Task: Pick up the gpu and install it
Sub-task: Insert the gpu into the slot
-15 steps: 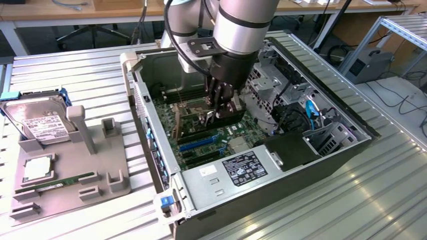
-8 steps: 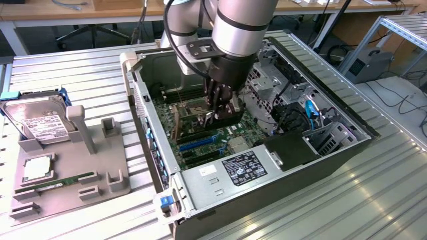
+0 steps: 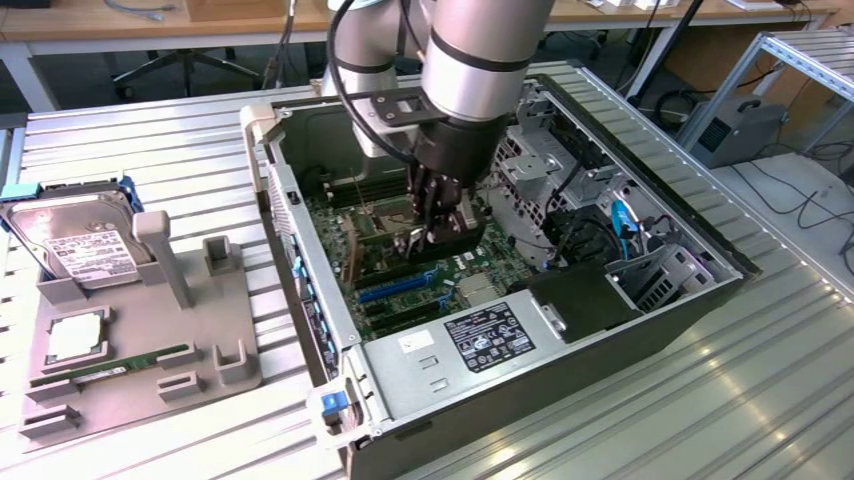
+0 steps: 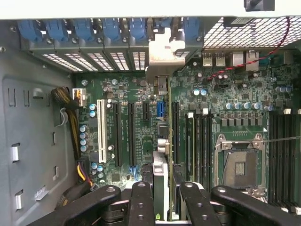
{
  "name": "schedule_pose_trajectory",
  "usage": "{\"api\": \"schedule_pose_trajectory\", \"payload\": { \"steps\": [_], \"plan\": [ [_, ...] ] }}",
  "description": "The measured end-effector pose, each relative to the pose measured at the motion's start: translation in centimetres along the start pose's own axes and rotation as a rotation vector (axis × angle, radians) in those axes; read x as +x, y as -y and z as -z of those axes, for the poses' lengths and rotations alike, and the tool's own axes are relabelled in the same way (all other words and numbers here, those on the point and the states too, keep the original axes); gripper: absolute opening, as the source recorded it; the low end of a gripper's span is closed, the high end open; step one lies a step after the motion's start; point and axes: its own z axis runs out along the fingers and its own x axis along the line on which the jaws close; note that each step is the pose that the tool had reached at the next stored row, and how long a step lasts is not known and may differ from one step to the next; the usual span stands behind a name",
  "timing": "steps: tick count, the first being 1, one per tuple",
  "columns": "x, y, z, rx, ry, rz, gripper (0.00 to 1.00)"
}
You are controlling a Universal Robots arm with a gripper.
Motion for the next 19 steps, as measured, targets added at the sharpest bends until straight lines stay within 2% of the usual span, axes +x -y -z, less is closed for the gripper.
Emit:
{"api": "schedule_pose_trajectory", "payload": {
  "steps": [11,19],
  "plan": [
    [-0.1,-0.25,-0.69,0.0000,0.0000,0.000,0.27],
    [-0.2,-0.81,-1.14,-0.0001,-0.0001,0.000,0.27]
  ]
}}
